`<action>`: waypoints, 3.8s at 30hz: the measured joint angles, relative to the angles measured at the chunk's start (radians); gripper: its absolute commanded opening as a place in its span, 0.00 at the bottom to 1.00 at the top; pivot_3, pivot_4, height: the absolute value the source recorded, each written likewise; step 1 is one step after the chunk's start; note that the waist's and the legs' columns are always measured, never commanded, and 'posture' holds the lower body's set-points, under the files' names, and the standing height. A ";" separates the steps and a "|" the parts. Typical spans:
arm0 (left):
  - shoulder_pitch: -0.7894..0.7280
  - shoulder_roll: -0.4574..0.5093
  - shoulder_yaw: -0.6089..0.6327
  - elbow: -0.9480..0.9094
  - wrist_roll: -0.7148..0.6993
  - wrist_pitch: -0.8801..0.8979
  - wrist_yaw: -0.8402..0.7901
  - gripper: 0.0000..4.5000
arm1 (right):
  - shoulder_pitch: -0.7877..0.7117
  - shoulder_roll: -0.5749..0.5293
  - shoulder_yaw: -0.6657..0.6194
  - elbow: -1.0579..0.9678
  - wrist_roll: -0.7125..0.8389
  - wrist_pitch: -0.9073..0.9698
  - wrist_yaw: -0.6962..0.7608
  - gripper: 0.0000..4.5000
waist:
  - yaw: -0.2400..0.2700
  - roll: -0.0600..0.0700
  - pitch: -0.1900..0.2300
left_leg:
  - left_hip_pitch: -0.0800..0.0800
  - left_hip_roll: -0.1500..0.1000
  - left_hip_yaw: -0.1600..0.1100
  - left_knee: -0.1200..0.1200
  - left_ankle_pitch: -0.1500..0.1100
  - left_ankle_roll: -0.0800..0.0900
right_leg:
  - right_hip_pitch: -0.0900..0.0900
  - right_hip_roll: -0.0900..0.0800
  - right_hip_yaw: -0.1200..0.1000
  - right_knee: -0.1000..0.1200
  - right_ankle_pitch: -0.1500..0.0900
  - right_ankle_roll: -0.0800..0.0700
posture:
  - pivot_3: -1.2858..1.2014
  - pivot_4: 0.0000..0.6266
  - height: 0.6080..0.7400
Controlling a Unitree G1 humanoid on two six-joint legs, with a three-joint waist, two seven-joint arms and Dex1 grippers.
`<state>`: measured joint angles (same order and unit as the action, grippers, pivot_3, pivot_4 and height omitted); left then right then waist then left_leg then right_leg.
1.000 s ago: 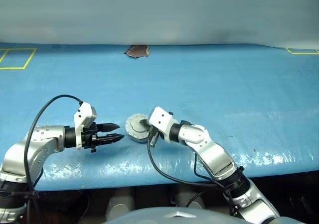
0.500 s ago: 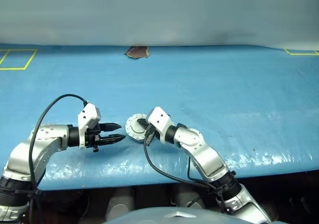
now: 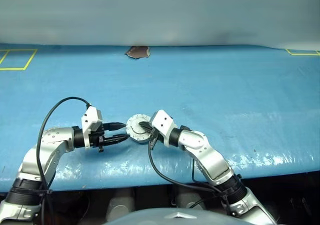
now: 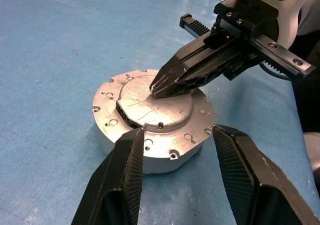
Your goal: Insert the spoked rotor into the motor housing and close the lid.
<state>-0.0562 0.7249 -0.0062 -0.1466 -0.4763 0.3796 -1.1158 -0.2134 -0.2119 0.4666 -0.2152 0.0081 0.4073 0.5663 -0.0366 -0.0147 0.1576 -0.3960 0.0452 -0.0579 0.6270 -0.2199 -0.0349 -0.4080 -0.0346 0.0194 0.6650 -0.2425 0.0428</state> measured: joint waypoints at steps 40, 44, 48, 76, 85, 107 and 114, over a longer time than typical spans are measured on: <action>0.046 -0.007 0.002 0.057 0.064 -0.103 0.002 0.53 | 0.004 0.067 -0.042 0.070 0.076 0.015 -0.035 0.99 | 0.000 0.000 0.001 | -0.002 0.000 0.000 0.000 0.000 0.000 | -0.002 0.000 0.000 0.000 0.000 0.000 | 0.52 0.24 1.00; 0.052 -0.007 0.010 0.057 0.065 -0.105 0.005 0.53 | 0.004 0.067 -0.038 0.073 0.073 0.009 -0.037 0.99 | -0.001 0.000 0.001 | -0.002 0.000 0.000 0.000 0.000 0.000 | -0.002 0.000 0.000 0.000 0.000 0.000 | 0.52 0.24 1.00; 0.062 -0.019 0.019 0.063 0.067 -0.113 0.024 0.53 | 0.004 0.067 -0.022 0.075 0.052 -0.008 -0.044 0.99 | -0.001 0.000 0.001 | -0.002 0.000 0.000 0.000 0.000 0.000 | -0.002 0.001 0.000 0.000 0.000 0.000 | 0.52 0.24 1.00; 0.085 -0.077 0.055 0.158 0.056 -0.213 -0.025 0.53 | -0.017 0.047 -0.002 0.066 0.037 0.018 -0.027 0.67 | 0.000 0.000 0.000 | -0.001 0.000 0.000 0.000 0.000 0.000 | -0.001 0.001 0.000 0.000 0.000 0.000 | 0.52 0.24 1.00; 0.084 -0.077 0.066 0.176 0.042 -0.216 -0.042 0.53 | -0.043 0.008 0.016 0.048 0.029 0.031 0.003 0.67 | 0.000 0.000 0.000 | -0.001 0.000 0.000 0.000 0.000 0.000 | -0.001 0.001 0.000 0.000 0.000 0.000 | 0.52 0.24 1.00; 0.079 -0.104 0.083 0.118 -0.033 -0.019 0.075 0.53 | -0.095 0.003 0.002 0.191 0.040 -0.072 0.065 0.67 | 0.000 0.001 -0.002 | 0.002 0.001 -0.001 0.001 0.001 0.001 | 0.002 0.001 0.000 0.001 0.001 -0.001 | 0.52 0.24 1.00; 0.036 -0.151 0.103 0.068 -0.103 0.113 0.163 0.24 | -0.089 0.007 0.007 0.185 0.037 -0.072 0.059 0.67 | 0.000 0.000 -0.003 | 0.002 0.001 -0.001 0.001 0.001 0.001 | 0.002 0.002 0.000 0.001 0.001 -0.001 | 0.52 0.24 1.00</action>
<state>-0.0200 0.5735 0.0965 -0.0782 -0.5793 0.4923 -0.9530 -0.3027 -0.2054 0.4740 -0.0303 0.0449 0.3350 0.6253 -0.0369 -0.0143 0.1548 -0.3938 0.0460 -0.0585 0.6281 -0.2194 -0.0342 -0.4058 -0.0328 0.0197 0.6661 -0.2413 0.0420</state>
